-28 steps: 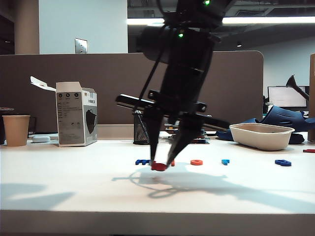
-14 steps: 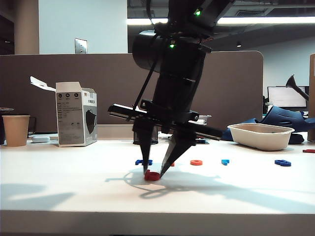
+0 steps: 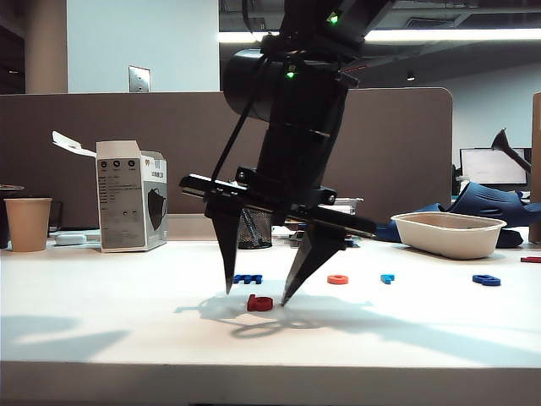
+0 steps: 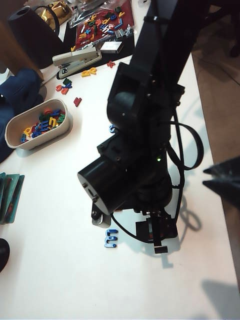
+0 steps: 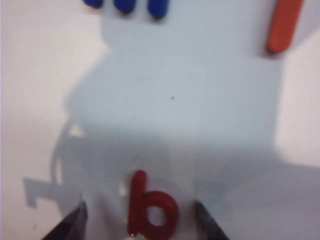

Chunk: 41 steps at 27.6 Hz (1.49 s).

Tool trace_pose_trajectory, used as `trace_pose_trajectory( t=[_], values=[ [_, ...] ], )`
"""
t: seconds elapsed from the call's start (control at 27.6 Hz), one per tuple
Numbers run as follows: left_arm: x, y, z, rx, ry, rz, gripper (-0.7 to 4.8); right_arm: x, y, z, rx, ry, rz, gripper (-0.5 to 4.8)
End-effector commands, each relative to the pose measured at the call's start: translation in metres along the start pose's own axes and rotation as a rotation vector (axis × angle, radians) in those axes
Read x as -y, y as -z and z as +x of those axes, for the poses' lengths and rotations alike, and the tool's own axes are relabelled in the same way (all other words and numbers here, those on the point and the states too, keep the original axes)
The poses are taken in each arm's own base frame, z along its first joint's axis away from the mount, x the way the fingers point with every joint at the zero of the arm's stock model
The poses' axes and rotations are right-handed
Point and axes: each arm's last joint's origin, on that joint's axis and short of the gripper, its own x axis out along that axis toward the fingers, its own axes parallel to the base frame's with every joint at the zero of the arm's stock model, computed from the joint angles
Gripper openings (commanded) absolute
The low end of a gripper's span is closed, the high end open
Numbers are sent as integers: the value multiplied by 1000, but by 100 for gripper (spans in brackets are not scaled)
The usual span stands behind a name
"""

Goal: Select the appropriate letters from the row of letter magnets placed on the table to arrange into the word "big".

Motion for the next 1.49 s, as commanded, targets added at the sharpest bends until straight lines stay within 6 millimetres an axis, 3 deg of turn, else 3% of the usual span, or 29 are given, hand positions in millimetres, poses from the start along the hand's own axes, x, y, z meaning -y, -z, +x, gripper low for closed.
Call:
trace_pose_trajectory(
  t=[0.04,0.36,0.43,0.91,1.3,1.49],
  values=[
    [1,-2,-1,15,10,-8,-4,3,-4,-4,-15,41,-15,279],
    [1,-2,-1,15,10,-8,-4,-2,-41,-42,116,46,-72,279],
    [1,-2,-1,15,10,-8,-4,0,-47,-42,146,29,-69,279],
    [1,-2,-1,15,10,-8,-4,23,-68,-18,144,23,-38,274],
    [1,-2,-1,15,10,-8,-4,25,-69,3,108,33,-50,260],
    [1,-2,-1,15,10,-9,-4,27,-67,9,76,52,-49,147]
  ],
)
